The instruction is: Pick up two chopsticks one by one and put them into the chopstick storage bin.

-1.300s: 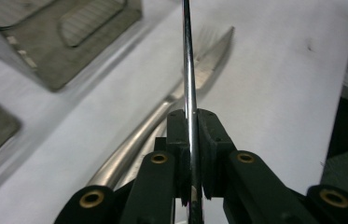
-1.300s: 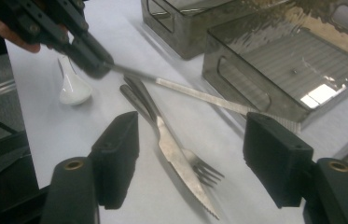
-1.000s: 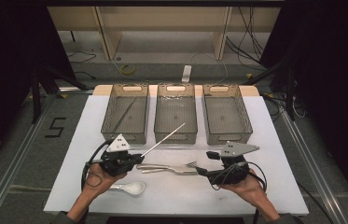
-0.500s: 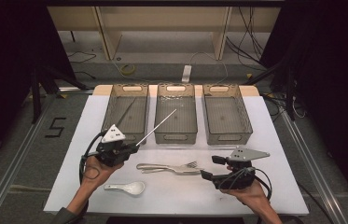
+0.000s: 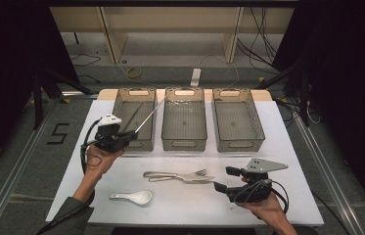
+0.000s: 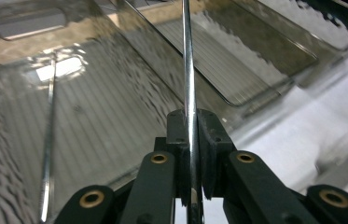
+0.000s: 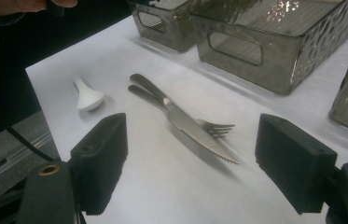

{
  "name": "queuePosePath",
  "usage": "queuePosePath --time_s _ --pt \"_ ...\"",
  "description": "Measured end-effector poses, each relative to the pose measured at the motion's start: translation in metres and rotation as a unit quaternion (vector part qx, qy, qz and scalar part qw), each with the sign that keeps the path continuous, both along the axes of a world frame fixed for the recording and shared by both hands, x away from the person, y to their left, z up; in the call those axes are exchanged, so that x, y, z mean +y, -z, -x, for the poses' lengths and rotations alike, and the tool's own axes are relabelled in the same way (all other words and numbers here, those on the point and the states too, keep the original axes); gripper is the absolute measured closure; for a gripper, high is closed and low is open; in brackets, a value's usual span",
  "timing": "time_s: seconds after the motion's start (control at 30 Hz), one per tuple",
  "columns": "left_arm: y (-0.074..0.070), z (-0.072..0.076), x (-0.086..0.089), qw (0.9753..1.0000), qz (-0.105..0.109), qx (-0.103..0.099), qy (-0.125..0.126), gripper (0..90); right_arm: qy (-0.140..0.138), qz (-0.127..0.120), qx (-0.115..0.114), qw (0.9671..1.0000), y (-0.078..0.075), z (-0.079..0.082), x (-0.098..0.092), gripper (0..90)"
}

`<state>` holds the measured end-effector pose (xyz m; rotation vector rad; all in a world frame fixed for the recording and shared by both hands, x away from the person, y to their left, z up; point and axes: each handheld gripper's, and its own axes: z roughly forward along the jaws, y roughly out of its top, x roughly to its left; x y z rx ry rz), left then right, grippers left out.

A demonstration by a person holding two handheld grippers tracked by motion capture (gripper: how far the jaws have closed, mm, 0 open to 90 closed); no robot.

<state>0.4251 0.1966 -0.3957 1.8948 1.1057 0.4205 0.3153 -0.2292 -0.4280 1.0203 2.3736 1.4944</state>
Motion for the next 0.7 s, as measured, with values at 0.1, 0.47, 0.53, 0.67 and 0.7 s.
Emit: queuePosePath --time_s 0.1,0.47,0.53,0.67,0.7 --pt "-0.001 -0.009 0.005 0.9998 0.006 0.001 -0.018 83.7 -0.001 -0.001 0.002 1.0000 0.000 0.001 -0.001 26.2" --pt "0.004 -0.036 0.020 0.9982 0.001 0.013 -0.059 83.7 -0.007 0.008 0.004 0.9999 0.002 0.003 0.000 26.0" --pt "0.004 -0.040 0.022 0.9979 0.001 0.014 -0.064 83.7 -0.008 0.006 0.003 0.9999 0.002 0.003 0.000 26.0" --pt "0.006 -0.046 0.022 0.9975 -0.002 0.018 -0.069 83.7 -0.010 0.009 0.003 0.9999 0.002 0.004 0.001 26.0" --pt "0.006 -0.048 0.022 0.9974 -0.005 0.020 -0.069 83.7 -0.010 0.008 0.003 0.9999 0.002 0.004 0.001 25.9"
